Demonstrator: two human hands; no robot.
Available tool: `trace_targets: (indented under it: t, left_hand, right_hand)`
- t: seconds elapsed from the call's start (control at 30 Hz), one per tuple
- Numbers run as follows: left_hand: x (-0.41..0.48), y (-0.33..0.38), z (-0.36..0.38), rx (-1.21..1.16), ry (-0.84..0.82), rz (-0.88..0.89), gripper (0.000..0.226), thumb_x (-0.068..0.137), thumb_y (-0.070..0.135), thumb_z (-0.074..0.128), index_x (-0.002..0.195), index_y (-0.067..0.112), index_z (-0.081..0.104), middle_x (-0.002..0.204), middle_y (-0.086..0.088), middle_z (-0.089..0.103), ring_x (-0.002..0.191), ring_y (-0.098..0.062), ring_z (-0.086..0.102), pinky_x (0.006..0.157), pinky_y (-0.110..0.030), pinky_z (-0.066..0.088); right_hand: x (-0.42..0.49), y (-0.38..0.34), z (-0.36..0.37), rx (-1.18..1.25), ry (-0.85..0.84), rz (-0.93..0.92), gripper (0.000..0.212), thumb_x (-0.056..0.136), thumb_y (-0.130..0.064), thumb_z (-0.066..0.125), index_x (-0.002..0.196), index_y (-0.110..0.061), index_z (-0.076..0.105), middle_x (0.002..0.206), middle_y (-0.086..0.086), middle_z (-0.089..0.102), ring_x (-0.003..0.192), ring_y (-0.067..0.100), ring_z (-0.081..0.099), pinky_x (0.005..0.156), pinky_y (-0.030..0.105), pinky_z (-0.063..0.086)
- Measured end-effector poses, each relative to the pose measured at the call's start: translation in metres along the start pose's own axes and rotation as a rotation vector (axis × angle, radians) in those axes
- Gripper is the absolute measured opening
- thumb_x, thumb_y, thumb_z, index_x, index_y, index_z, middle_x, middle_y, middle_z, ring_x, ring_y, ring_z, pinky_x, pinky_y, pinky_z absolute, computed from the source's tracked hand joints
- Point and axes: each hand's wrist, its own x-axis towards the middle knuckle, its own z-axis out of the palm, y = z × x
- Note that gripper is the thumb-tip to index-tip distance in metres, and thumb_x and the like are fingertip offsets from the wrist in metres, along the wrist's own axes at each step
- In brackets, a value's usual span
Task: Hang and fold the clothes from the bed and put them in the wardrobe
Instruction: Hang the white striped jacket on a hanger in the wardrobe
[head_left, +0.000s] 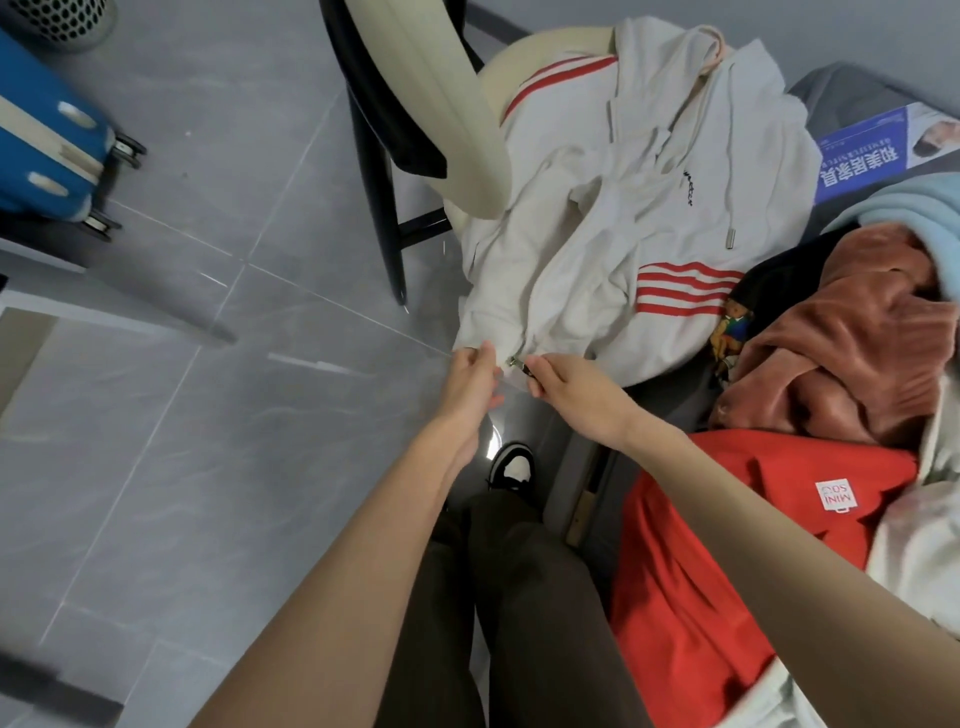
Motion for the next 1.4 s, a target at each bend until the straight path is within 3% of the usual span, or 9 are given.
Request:
trace_targets:
  t: [0.2,0.37,0.57,0.8,0.97,1.13,1.2,1.3,1.4]
  left_hand:
    - [0.001,-0.013,0.010,-0.052,-0.051,0.027,0.017,0.096,0.021,0.056,0.094,0.004,0.057,0.094,-0.014,0.063,0.095,-0.020,0.061,0.093,-0.033,0.047]
    - [-0.003,-0.025,0.001,0.069,0.081,0.181,0.025,0.093,0.019,0.061,0.073,0.007,0.051,0.069,-0.005,0.058,0.064,-0.009,0.051,0.059,-0.010,0.039]
    - [-0.012,-0.019,-0.018,0.119,0.069,0.272,0.022,0.093,0.018,0.060,0.079,0.001,0.056,0.074,-0.012,0.062,0.070,-0.012,0.056,0.061,-0.010,0.041]
    - [-0.016,-0.022,-0.027,0.147,0.134,0.251,0.024,0.093,0.019,0.060,0.077,0.004,0.052,0.073,-0.011,0.059,0.066,-0.012,0.053,0.056,-0.009,0.040]
    - [-0.020,-0.049,-0.061,0.262,0.192,0.161,0.023,0.091,0.022,0.063,0.078,0.006,0.054,0.080,-0.015,0.064,0.074,-0.022,0.057,0.071,-0.031,0.045]
    - [-0.019,-0.078,-0.088,0.294,0.323,-0.061,0.013,0.094,0.017,0.057,0.089,0.005,0.057,0.092,-0.014,0.063,0.083,-0.023,0.059,0.057,-0.022,0.040]
    - [-0.020,-0.073,-0.083,0.456,0.350,-0.096,0.018,0.092,0.013,0.057,0.107,0.003,0.055,0.111,-0.016,0.056,0.103,-0.030,0.056,0.070,-0.026,0.044]
    - [-0.027,-0.045,-0.063,0.724,0.322,0.203,0.062,0.084,0.021,0.069,0.135,0.007,0.036,0.136,-0.013,0.035,0.125,-0.031,0.034,0.097,-0.035,0.035]
    - [-0.026,-0.005,-0.022,0.903,0.165,0.569,0.051,0.083,0.035,0.070,0.125,0.016,0.049,0.126,-0.002,0.048,0.116,-0.022,0.042,0.094,-0.033,0.040]
  right_hand:
    - [0.004,0.014,-0.006,-0.223,0.090,-0.127,0.034,0.102,-0.027,0.042,0.079,-0.008,0.058,0.061,-0.010,0.048,0.055,0.004,0.046,0.056,0.015,0.033]
    - [0.006,0.018,-0.007,-0.290,0.088,-0.244,0.019,0.097,-0.027,0.054,0.095,-0.008,0.056,0.063,-0.010,0.048,0.056,0.004,0.045,0.055,0.020,0.031]
    - [0.006,0.006,0.005,-0.254,0.237,-0.291,0.012,0.096,-0.022,0.055,0.089,-0.012,0.056,0.067,-0.007,0.056,0.063,0.015,0.052,0.066,0.035,0.045]
    - [-0.001,-0.009,0.028,-0.115,0.345,-0.153,0.013,0.096,-0.018,0.051,0.087,-0.008,0.053,0.069,0.007,0.065,0.059,0.022,0.065,0.068,0.046,0.052]
    - [0.012,-0.007,-0.009,-0.120,0.580,-0.023,0.011,0.095,-0.017,0.047,0.089,-0.008,0.049,0.068,0.005,0.062,0.072,0.035,0.067,0.073,0.046,0.050]
    - [0.009,-0.005,-0.010,-0.192,0.439,-0.020,0.015,0.096,-0.025,0.050,0.096,-0.011,0.056,0.084,0.008,0.068,0.078,0.031,0.064,0.074,0.046,0.051]
    - [0.006,-0.008,-0.008,-0.139,0.379,-0.043,0.013,0.095,-0.026,0.055,0.093,-0.014,0.058,0.081,0.005,0.067,0.075,0.027,0.064,0.074,0.045,0.052]
    - [0.003,-0.016,-0.021,-0.096,0.328,-0.074,0.010,0.093,-0.022,0.060,0.083,-0.018,0.061,0.073,-0.002,0.063,0.071,0.025,0.063,0.074,0.045,0.053]
    - [0.000,-0.025,-0.038,-0.073,0.250,-0.111,0.017,0.091,-0.015,0.062,0.076,-0.022,0.062,0.075,0.005,0.065,0.072,0.030,0.062,0.073,0.046,0.054]
